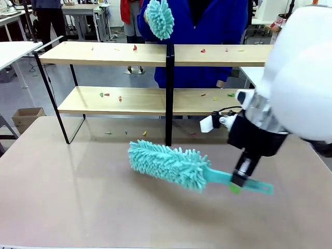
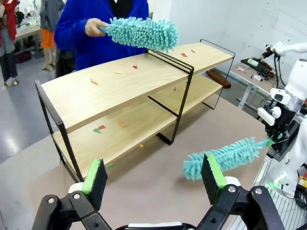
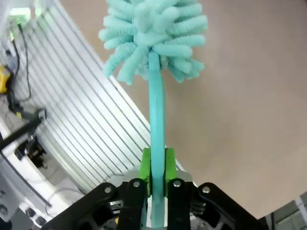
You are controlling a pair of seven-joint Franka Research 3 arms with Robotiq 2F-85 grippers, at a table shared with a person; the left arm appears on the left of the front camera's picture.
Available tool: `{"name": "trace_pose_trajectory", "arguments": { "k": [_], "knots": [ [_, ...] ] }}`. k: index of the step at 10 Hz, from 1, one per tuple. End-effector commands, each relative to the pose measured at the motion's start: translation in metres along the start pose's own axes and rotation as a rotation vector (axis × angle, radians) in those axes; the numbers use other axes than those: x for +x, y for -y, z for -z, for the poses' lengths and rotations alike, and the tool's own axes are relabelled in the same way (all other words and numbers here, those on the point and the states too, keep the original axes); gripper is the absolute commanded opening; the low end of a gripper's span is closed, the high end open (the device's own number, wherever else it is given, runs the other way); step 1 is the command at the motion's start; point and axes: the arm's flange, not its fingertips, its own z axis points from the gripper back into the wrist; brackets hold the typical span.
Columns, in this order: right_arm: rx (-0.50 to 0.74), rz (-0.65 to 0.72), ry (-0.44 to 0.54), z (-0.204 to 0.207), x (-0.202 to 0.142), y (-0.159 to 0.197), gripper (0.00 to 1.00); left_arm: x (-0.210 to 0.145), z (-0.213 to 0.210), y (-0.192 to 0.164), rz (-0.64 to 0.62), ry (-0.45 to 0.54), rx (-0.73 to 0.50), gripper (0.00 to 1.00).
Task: Clean the shelves.
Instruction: Clean a randomly selected level of the Shelf with the Duster.
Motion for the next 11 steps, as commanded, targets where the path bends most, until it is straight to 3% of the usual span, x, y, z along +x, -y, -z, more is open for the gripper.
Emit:
{"name": "trace_pose_trajectory", "arguments": {
  "k": [1, 2, 3, 4, 6, 8, 11],
  "knots": [
    [0.013, 0.109, 0.025, 0.029, 0.006, -0.01, 0.13, 0.0, 0.0, 0.0, -0.003, 0.003, -0.007, 1.0],
    [0.022, 0.126, -0.008, 0.046, 0.017, -0.012, 0.13, 0.0, 0.0, 0.0, -0.003, 0.003, -0.007, 1.0],
    [0.043, 0.1, 0.036, 0.048, 0.023, -0.009, 0.13, 0.0, 0.0, 0.0, -0.003, 0.003, -0.007, 1.0],
    [0.011, 0.089, -0.001, 0.022, 0.017, -0.005, 0.13, 0.0, 0.0, 0.0, -0.003, 0.003, -0.007, 1.0],
    [0.025, 0.097, -0.012, 0.037, 0.025, -0.005, 0.13, 0.0, 0.0, 0.0, -0.003, 0.003, -0.007, 1.0],
    [0.018, 0.148, 0.104, 0.045, 0.074, -0.01, 0.13, 0.0, 0.0, 0.0, -0.003, 0.003, -0.007, 1.0],
    [0.026, 0.309, 0.142, 0.047, 0.112, -0.005, 0.13, 0.0, 0.0, 0.0, -0.003, 0.003, -0.007, 1.0]
  ]
}}
